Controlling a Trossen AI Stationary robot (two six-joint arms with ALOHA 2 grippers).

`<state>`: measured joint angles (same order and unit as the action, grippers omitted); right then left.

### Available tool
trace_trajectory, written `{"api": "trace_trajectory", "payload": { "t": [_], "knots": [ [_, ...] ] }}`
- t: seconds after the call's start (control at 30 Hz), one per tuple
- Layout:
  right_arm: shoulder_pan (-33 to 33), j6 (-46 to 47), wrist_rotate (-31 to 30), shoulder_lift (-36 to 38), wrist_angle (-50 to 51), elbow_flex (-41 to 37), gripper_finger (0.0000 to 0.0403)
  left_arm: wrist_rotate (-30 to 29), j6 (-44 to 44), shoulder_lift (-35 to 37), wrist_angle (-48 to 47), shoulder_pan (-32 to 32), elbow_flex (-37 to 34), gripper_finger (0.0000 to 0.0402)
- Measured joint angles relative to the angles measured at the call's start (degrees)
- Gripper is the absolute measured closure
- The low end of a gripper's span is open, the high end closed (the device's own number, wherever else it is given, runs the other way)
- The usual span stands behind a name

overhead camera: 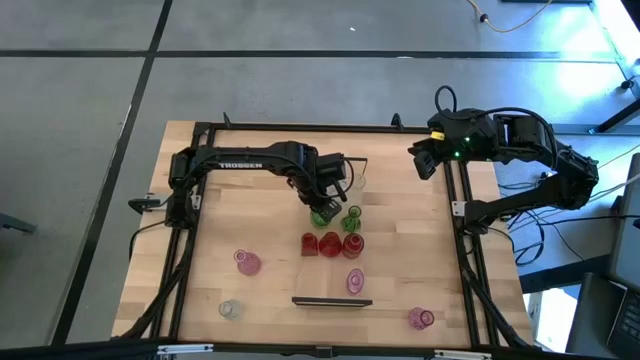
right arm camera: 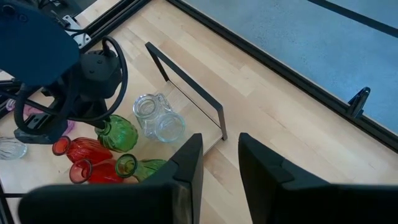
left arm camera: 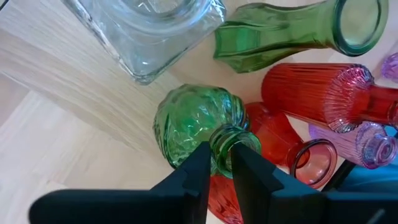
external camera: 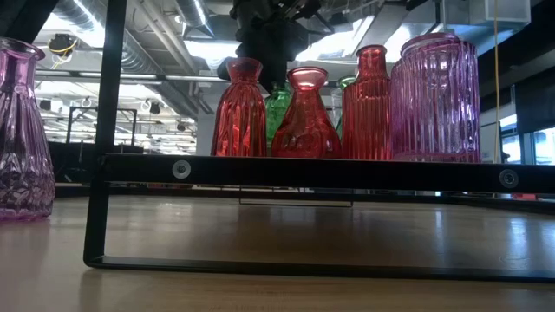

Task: Sort vases onto shelf
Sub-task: Put the green vase aligned with the other green vase on the shelf

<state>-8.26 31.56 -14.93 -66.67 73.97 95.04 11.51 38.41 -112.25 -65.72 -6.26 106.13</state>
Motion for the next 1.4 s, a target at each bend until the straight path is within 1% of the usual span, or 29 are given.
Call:
{"api": "trace_trajectory", "payload": {
  "t": [0.5, 0.8, 1.0, 1.3, 1.4],
  "knots": [
    [0.0, 0.1, 0.0, 0.0, 0.1, 0.0, 0.0317, -0.3, 0.2, 0.0, 1.3, 0.0, 0.0, 0.0345],
    [0.0, 1.3, 0.0, 0.0, 1.5, 0.0, 0.0317, -0.5, 0.2, -2.7, 3.3, 0.9, 0.0, 0.0345],
    [0.0, 1.8, 0.2, 0.0, 2.9, 0.0, 0.0317, -4.1, -0.1, -2.9, 3.7, 1.1, 0.0, 0.0345],
    [0.0, 1.7, 0.2, 0.0, 2.9, 0.0, 0.0317, -5.1, 0.2, -0.6, 0.9, 0.1, 0.0, 0.0345],
    [0.0, 1.7, 0.2, 0.0, 2.9, 0.0, 0.0317, -5.9, 1.0, -0.3, -3.6, 0.4, 0.0, 0.0350]
  ]
}}
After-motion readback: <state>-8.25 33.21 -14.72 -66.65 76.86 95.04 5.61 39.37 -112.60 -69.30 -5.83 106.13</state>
